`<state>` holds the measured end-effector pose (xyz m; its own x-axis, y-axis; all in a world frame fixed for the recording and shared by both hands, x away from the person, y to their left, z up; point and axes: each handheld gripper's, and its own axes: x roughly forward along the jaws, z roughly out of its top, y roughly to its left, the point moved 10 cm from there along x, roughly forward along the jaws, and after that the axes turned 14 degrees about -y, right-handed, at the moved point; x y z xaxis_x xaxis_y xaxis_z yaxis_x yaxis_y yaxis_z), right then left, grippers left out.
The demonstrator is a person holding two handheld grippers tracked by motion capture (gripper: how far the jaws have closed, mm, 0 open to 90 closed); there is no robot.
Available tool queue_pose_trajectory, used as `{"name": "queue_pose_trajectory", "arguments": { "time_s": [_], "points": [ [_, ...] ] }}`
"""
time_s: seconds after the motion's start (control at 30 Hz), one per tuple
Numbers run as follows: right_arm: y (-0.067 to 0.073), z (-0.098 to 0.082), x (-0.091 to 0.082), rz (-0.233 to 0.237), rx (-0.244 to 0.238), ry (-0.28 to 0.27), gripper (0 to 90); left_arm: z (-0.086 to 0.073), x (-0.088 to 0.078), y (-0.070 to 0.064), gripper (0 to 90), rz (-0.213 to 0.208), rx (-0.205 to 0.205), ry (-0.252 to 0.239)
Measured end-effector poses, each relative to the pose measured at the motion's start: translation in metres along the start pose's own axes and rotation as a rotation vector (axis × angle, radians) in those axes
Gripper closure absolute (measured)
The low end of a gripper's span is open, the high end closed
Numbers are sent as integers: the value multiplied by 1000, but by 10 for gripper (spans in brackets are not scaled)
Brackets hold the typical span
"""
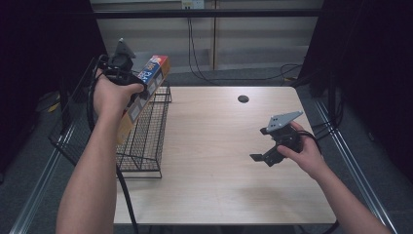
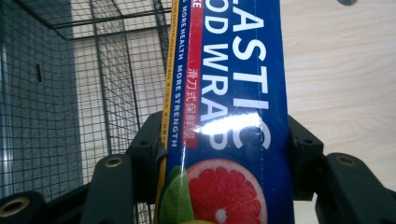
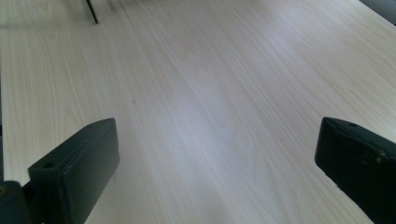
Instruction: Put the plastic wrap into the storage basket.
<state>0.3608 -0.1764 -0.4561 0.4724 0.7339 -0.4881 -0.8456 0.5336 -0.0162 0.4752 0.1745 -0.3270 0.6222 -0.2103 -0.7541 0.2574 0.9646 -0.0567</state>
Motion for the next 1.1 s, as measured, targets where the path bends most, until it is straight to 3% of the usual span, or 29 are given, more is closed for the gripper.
{"name": "queue_pose_trajectory", "arguments": {
  "time_s": [0.57,1.1],
  "points": [
    [1,-2,1,0,5,9,0,-6,-3,42,439,117,-97,-32],
    [-1,-2,2,-17,3,9,0,-18,-7,68,438,164,-146,-25]
  ]
}}
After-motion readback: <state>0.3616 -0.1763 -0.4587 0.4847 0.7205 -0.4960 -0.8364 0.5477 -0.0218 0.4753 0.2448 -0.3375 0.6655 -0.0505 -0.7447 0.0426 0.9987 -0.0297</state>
